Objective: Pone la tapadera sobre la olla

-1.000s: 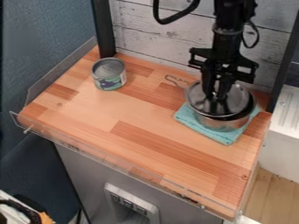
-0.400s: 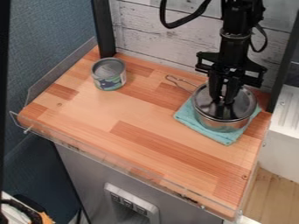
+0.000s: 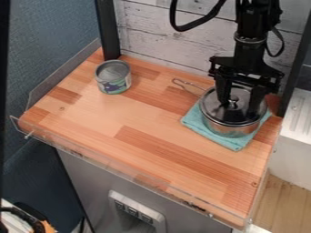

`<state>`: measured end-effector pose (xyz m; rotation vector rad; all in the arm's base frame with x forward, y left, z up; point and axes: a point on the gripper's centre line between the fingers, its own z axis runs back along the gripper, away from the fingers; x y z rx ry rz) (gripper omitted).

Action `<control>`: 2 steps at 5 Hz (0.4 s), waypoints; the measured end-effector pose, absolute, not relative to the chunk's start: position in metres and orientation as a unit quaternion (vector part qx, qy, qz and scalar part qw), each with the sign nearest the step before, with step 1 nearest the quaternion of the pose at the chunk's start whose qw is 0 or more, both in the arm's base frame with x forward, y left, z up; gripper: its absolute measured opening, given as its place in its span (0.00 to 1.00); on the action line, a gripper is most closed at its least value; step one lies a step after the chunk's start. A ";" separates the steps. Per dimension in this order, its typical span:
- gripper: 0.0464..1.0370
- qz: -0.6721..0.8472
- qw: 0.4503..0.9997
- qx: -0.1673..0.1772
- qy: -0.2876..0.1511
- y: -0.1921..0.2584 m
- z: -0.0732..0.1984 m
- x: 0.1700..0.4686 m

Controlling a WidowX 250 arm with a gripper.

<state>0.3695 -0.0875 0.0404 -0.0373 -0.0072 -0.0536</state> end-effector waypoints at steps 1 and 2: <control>0.97 -0.016 1.000 -0.013 -0.014 -0.085 0.056 0.368; 0.97 -0.022 0.999 0.001 -0.026 -0.087 0.074 0.362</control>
